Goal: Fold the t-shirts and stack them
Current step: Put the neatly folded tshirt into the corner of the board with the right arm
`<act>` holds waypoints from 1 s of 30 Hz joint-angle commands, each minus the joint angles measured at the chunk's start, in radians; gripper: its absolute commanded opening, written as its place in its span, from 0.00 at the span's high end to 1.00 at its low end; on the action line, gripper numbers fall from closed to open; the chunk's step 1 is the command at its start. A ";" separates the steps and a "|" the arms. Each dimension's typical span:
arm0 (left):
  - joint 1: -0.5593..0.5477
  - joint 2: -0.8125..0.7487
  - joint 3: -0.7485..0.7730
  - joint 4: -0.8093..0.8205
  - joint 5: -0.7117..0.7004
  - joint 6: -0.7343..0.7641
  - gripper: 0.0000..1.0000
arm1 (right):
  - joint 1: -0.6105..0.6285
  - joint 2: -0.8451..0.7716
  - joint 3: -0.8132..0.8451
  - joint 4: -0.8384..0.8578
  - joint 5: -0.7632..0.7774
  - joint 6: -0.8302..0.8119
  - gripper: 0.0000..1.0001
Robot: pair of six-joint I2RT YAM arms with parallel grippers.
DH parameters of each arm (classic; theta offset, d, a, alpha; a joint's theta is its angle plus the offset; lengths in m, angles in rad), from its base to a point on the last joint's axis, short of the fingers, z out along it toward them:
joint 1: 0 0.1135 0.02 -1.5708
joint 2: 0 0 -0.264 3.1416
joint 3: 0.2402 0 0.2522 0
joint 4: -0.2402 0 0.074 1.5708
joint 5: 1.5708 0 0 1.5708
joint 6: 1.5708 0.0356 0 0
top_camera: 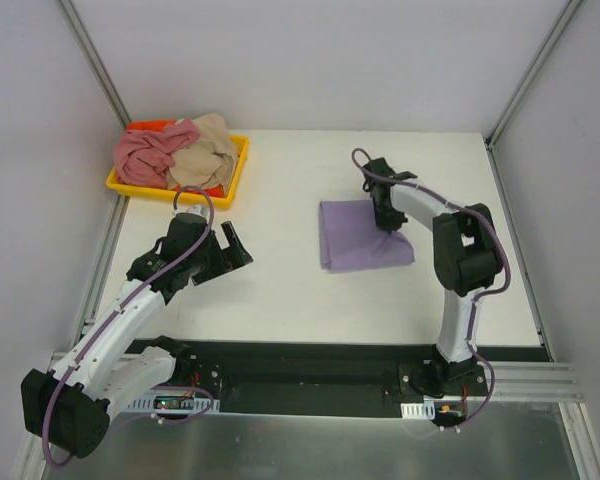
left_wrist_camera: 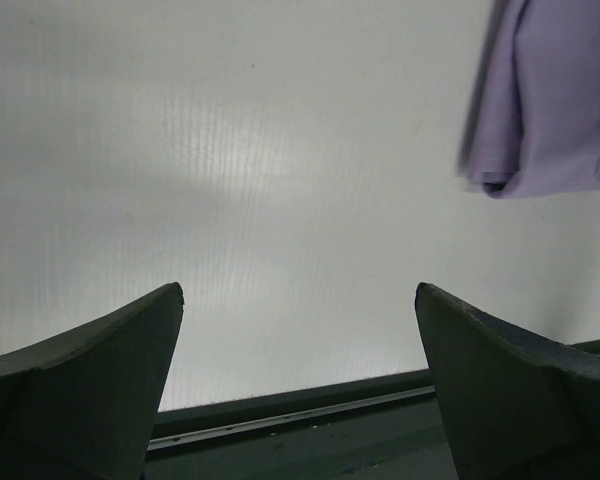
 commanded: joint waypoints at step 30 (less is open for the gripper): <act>0.002 0.133 0.209 0.009 -0.377 0.027 0.01 | -0.509 0.643 1.059 0.107 -0.192 -0.528 0.96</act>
